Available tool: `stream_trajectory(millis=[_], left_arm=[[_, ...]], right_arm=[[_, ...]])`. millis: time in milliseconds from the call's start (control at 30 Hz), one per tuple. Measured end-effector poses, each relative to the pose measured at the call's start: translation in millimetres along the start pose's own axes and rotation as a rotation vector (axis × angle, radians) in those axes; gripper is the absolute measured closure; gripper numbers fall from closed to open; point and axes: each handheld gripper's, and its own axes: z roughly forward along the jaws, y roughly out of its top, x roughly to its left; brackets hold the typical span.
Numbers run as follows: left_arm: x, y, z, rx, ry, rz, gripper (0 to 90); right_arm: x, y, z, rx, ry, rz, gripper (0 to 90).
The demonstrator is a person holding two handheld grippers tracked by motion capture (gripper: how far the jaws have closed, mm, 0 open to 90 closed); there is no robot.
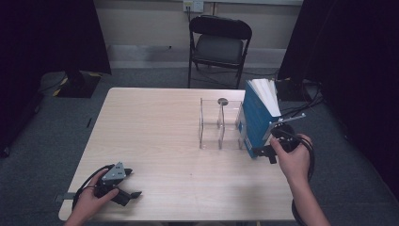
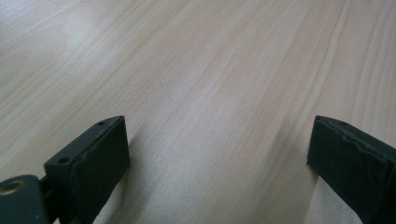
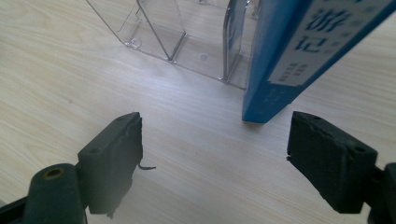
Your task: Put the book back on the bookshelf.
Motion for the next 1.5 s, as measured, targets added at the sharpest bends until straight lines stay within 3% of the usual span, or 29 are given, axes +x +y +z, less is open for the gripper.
stream_trajectory(millis=[1033, 1233, 1333, 1500], left_arm=[[-0.7, 0.1, -0.7, 0.009, 0.000, -0.001, 4.9], [-0.7, 0.1, -0.6, 0.009, 0.000, -0.002, 4.9], [-0.7, 0.1, -0.6, 0.009, -0.001, -0.002, 4.9], [-0.5, 0.1, -0.7, 0.010, 0.000, 0.003, 4.9]], right_arm=[[44.7, -6.1, 38.5, 0.026, 0.104, -0.064, 18.1], [56.2, -4.7, 47.3, -0.007, 0.100, -0.101, 19.2], [60.4, -3.1, 51.6, 0.005, 0.128, -0.100, 18.9], [67.8, -2.4, 60.7, 0.027, 0.133, -0.114, 18.9]])
